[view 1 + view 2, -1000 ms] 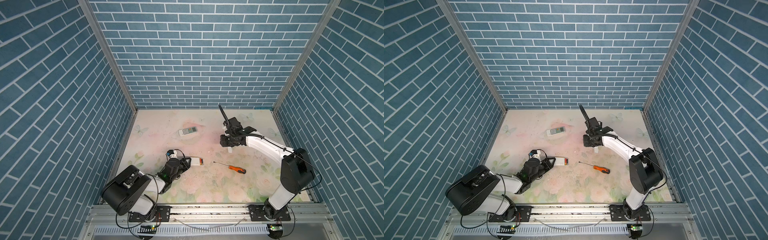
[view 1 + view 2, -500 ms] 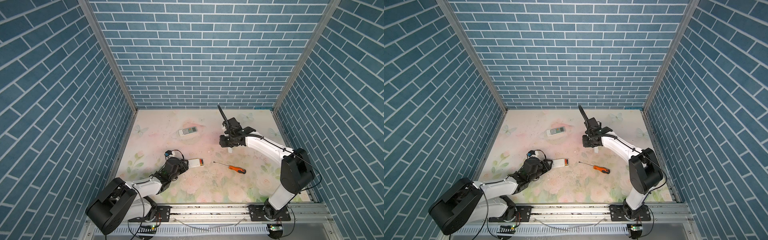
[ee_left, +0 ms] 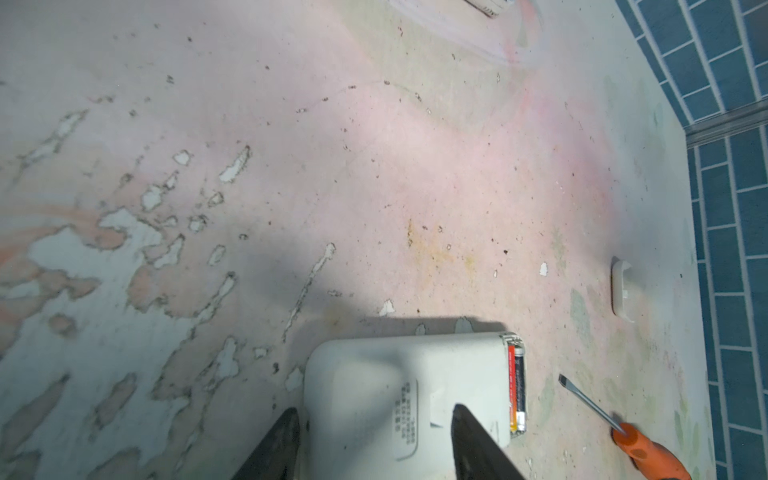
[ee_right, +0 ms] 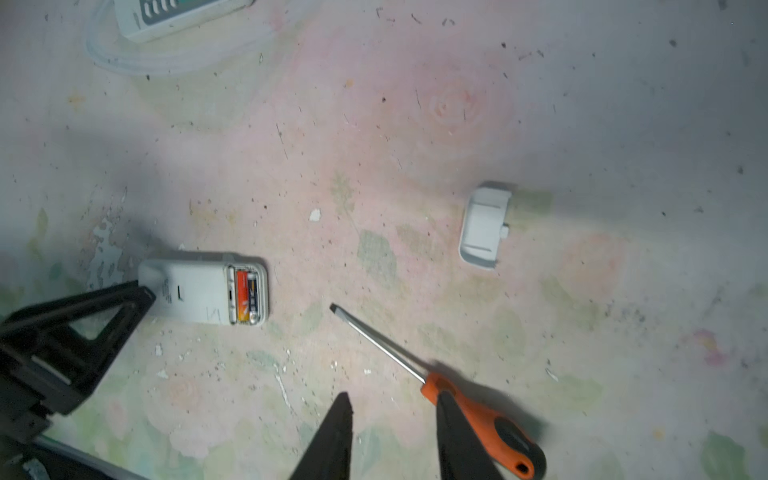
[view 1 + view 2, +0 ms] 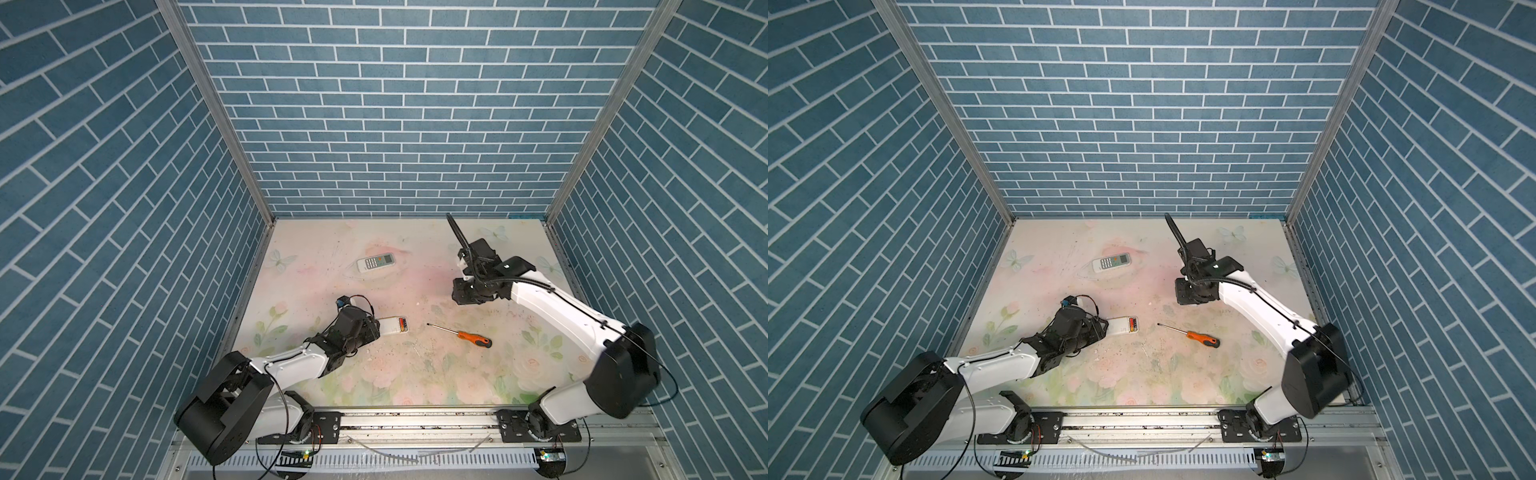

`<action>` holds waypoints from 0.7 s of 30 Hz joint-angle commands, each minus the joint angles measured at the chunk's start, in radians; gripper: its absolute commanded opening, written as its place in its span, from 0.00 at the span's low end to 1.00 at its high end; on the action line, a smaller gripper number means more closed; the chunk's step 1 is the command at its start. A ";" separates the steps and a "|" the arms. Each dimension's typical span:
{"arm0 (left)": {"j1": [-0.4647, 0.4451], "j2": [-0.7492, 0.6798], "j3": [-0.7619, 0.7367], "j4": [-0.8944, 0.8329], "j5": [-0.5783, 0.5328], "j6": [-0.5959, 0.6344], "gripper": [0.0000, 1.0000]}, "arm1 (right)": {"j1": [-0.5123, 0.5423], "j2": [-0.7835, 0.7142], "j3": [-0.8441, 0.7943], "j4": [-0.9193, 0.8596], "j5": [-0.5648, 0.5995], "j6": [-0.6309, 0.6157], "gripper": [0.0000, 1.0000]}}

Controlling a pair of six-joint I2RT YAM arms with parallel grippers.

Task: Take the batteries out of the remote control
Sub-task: 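Move the right gripper over the orange-handled screwdriver and lower toward its handle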

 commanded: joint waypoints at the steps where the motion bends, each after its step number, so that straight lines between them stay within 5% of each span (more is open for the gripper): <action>1: -0.001 0.010 0.066 -0.124 0.037 0.051 0.59 | 0.005 -0.060 -0.102 -0.146 -0.010 0.043 0.45; 11: 0.000 0.053 0.162 -0.290 0.129 0.120 0.46 | -0.022 -0.025 -0.215 -0.140 -0.022 0.001 0.54; 21: 0.005 0.087 0.198 -0.361 0.162 0.164 0.46 | -0.028 0.088 -0.194 -0.169 0.015 -0.109 0.63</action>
